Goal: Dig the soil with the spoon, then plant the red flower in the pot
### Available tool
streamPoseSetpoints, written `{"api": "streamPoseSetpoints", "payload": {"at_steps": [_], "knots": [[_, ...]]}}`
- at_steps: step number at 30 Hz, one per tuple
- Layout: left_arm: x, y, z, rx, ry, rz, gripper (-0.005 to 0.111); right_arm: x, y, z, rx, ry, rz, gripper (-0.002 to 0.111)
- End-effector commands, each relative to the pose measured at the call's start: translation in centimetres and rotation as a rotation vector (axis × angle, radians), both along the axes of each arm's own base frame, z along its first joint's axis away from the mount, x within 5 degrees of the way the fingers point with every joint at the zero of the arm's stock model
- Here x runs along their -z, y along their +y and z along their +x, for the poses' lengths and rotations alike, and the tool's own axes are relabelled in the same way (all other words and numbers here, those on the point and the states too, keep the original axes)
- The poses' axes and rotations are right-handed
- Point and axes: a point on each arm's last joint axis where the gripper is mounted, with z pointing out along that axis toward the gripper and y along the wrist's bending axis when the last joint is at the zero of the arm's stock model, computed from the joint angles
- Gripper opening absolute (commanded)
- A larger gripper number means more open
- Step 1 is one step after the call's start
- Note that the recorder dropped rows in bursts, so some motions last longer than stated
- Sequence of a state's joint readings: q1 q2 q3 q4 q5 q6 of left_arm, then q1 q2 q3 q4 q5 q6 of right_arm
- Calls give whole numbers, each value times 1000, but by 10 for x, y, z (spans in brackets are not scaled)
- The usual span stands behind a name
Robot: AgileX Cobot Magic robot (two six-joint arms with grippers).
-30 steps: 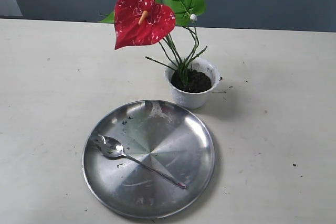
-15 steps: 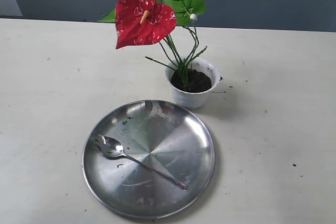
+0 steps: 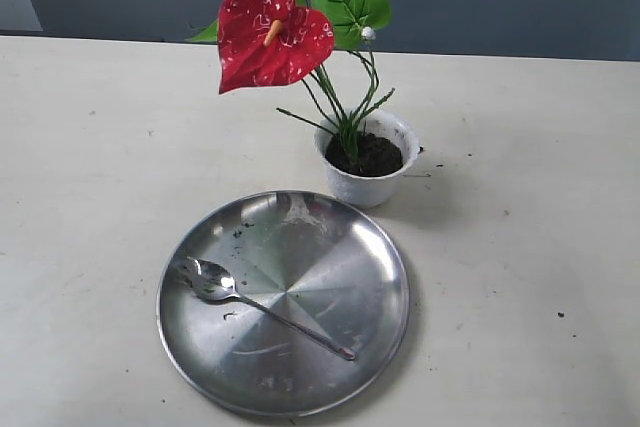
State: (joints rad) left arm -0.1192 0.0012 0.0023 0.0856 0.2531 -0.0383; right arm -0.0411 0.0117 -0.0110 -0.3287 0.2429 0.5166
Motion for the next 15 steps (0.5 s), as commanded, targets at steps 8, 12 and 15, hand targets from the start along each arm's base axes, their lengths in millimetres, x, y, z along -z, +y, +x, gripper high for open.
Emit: {"api": "streamPoseSetpoints", "payload": {"at_steps": [8, 12, 15], "knots": [[-2, 0, 0, 6, -16, -8, 1, 4, -1, -1, 10, 12, 2, 2], [-2, 0, 0, 6, -16, -8, 1, 4, -1, -1, 10, 12, 2, 2], [-2, 0, 0, 6, -16, -8, 1, 4, -1, -1, 10, 12, 2, 2]]}}
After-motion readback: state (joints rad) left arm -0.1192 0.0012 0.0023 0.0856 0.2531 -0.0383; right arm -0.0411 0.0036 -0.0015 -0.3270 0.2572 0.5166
